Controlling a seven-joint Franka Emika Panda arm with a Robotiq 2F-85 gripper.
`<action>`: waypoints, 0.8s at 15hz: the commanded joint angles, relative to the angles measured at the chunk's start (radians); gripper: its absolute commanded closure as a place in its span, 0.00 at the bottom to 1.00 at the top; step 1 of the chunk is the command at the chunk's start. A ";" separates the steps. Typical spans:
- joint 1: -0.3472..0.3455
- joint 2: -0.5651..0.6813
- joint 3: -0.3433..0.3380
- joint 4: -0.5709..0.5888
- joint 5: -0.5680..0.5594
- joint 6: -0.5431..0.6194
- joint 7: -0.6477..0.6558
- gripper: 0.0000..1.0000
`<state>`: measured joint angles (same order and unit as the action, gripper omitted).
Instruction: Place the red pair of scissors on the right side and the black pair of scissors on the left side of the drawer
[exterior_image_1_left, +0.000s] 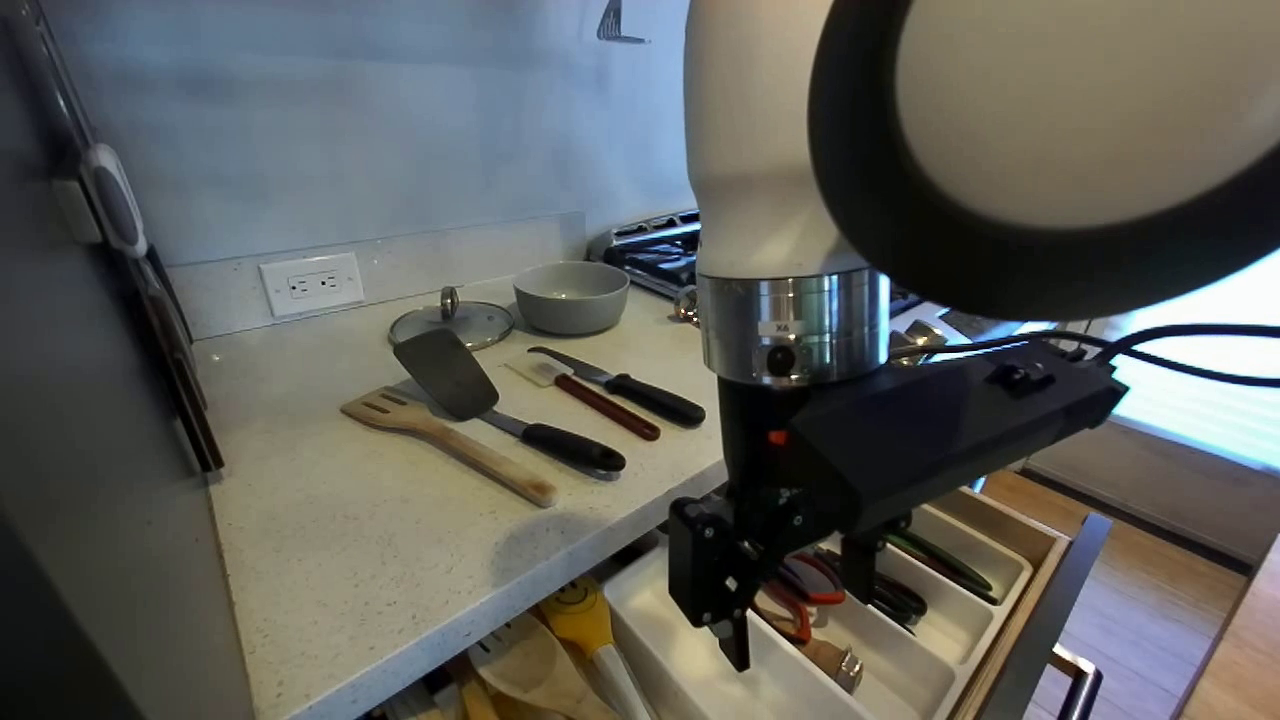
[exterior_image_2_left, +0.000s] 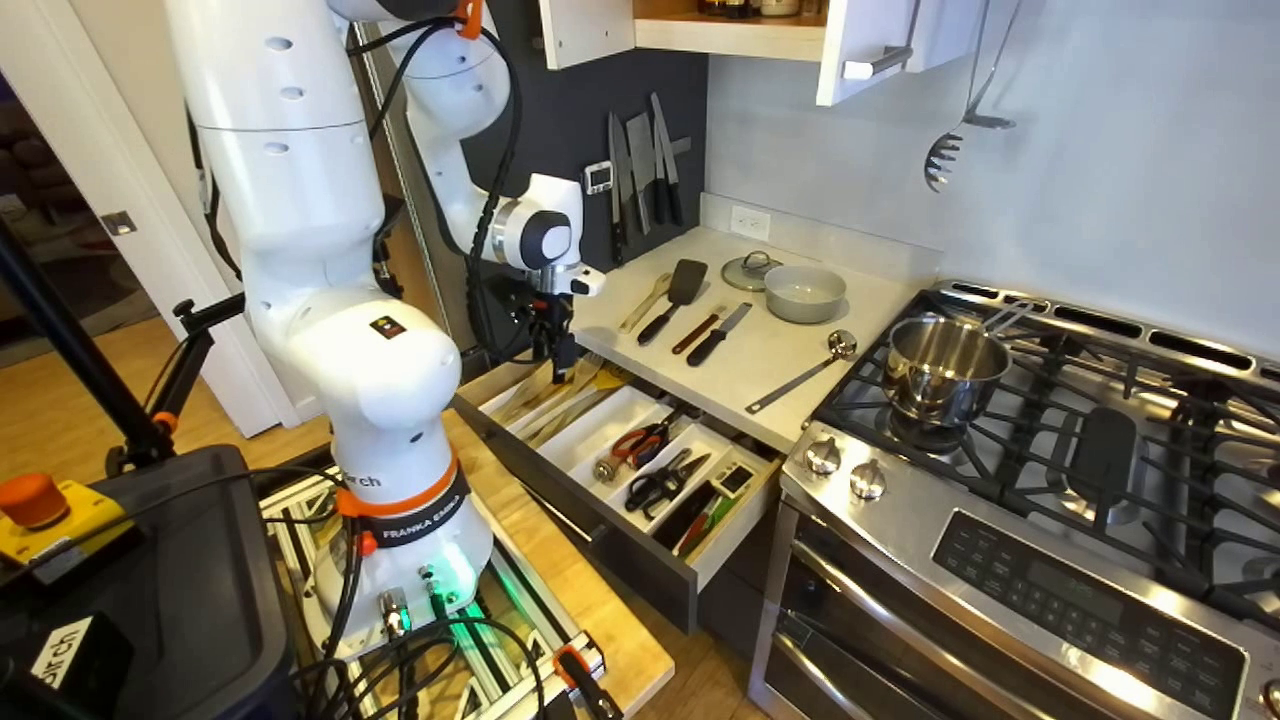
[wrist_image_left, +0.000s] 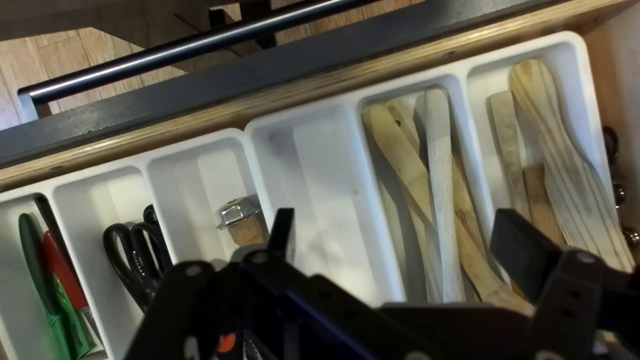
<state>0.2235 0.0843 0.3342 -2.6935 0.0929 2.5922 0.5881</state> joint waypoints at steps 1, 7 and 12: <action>0.030 0.001 -0.029 0.002 0.007 -0.002 -0.006 0.00; 0.034 0.050 -0.055 0.018 -0.049 0.107 -0.058 0.00; 0.050 0.117 -0.060 0.031 -0.043 0.179 -0.188 0.00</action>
<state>0.2517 0.1467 0.2932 -2.6779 0.0565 2.7284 0.4525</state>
